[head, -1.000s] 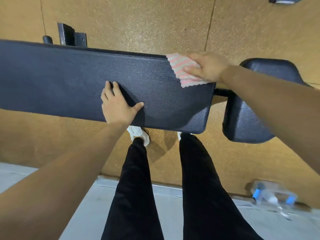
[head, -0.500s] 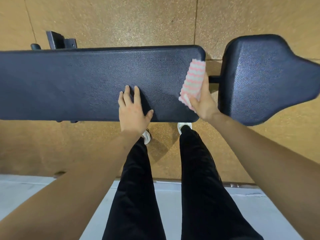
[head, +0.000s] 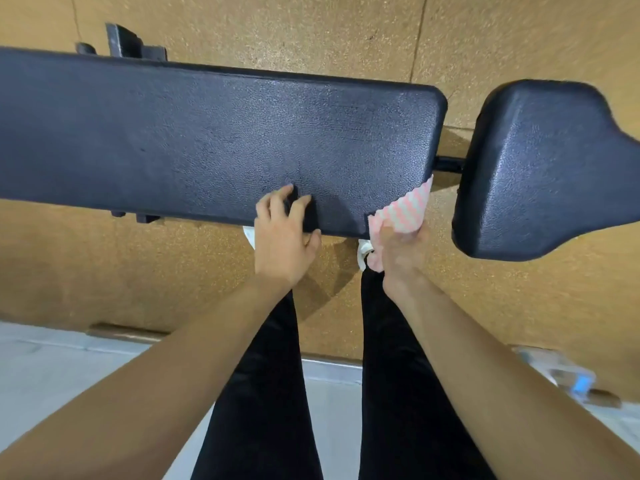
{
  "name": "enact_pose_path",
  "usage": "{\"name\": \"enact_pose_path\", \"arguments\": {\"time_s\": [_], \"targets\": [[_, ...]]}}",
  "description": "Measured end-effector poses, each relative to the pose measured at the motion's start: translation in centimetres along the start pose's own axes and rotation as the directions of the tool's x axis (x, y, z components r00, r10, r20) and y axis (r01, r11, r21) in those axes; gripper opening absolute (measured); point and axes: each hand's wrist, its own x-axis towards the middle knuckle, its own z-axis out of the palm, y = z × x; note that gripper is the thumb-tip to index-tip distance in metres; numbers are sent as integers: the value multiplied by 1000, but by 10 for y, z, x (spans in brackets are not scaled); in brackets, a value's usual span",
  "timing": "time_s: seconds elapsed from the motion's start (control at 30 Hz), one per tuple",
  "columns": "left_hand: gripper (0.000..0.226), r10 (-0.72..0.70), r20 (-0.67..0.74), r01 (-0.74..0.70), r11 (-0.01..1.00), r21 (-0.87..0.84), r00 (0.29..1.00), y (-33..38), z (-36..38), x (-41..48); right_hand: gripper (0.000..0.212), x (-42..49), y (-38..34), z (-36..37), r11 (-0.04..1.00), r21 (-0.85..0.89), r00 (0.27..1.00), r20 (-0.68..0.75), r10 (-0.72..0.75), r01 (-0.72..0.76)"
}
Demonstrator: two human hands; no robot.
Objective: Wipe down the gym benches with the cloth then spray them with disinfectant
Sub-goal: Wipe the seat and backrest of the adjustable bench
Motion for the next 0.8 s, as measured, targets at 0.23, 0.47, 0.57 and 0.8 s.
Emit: {"name": "enact_pose_path", "arguments": {"time_s": [0.23,0.47,0.57,0.8], "targets": [[18,-359,627,720,416,-555,691,53,29,-23,33,7,-20,-25,952,-7,951,46,306,-306],[28,-2,940,939,-25,-342,342,97,47,1,9,2,-41,-46,943,13,937,115,329,-332],[21,-61,921,915,-102,-390,386,99,62,1,18,8,-39,-55,948,-112,947,91,309,-298],[9,-244,886,807,-371,-460,393,59,72,-13,29,-3,-36,-48,950,-190,966,34,257,-247]]}}
